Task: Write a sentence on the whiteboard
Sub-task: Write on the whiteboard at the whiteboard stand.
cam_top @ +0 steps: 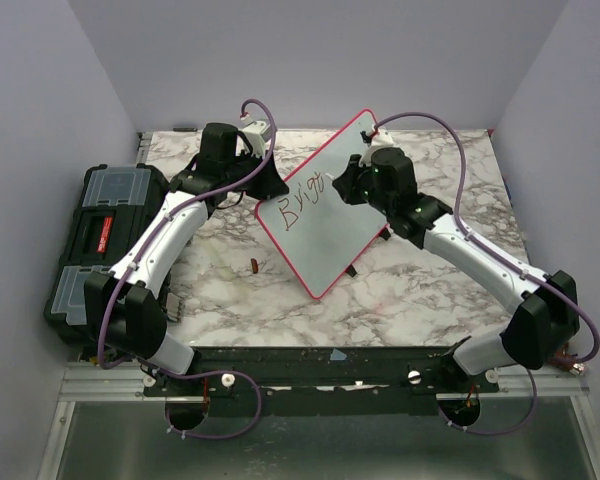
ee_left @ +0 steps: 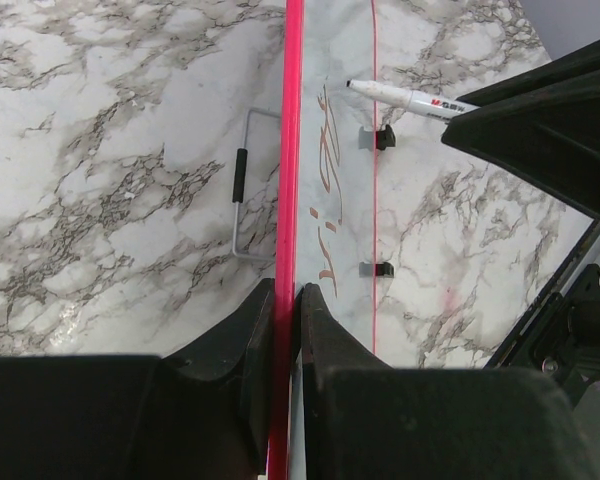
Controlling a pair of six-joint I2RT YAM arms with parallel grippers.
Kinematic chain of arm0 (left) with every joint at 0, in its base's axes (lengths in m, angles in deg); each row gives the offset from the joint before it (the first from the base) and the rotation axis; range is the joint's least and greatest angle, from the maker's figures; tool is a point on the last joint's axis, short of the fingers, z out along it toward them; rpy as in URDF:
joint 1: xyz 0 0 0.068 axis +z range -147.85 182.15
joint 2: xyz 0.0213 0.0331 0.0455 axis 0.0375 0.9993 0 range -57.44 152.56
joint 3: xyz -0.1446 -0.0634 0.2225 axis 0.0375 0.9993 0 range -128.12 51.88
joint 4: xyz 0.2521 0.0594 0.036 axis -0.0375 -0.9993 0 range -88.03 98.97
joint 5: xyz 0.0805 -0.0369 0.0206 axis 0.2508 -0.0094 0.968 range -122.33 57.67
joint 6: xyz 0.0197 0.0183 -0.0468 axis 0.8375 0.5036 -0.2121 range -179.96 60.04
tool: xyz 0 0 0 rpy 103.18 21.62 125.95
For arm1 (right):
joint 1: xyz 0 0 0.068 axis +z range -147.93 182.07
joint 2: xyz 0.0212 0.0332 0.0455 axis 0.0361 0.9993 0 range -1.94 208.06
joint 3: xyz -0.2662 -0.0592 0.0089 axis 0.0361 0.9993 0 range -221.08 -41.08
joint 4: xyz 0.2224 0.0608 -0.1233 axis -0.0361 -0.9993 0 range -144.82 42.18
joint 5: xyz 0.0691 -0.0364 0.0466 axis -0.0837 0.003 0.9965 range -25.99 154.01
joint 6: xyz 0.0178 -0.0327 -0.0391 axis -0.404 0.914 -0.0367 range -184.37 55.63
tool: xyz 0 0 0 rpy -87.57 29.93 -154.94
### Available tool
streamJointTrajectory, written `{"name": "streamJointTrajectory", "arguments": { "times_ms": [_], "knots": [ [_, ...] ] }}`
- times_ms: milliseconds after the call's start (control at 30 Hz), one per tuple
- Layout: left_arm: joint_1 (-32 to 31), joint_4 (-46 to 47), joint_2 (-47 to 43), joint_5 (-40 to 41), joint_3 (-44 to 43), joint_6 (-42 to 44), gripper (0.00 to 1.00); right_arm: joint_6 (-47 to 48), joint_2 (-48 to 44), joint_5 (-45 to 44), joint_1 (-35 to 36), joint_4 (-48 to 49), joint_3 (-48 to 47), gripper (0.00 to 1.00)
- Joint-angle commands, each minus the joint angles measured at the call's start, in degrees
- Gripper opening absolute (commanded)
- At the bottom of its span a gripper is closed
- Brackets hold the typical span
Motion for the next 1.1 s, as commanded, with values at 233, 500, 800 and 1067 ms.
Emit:
{"name": "streamJointTrajectory", "arguments": {
  "times_ms": [233, 500, 800, 1067],
  "knots": [
    [-0.07, 2.76, -1.65, 3.85, 0.03, 3.35, 0.00, 1.82, -0.75, -2.83, -0.07, -0.52, -1.72, 0.01],
    [-0.09, 2.74, -1.61, 3.81, 0.15, 3.67, 0.00, 1.64, 1.82, -1.28, -0.48, 0.59, -2.25, 0.01],
    [-0.07, 2.55, -1.23, 3.64, -0.19, 3.87, 0.00, 1.52, 3.37, -0.70, -0.53, 0.76, -2.17, 0.01],
    [-0.07, 2.67, -1.03, 3.54, -0.21, 3.87, 0.00, 1.41, 4.14, -1.31, -1.04, 0.65, -2.20, 0.01]
  ]
}}
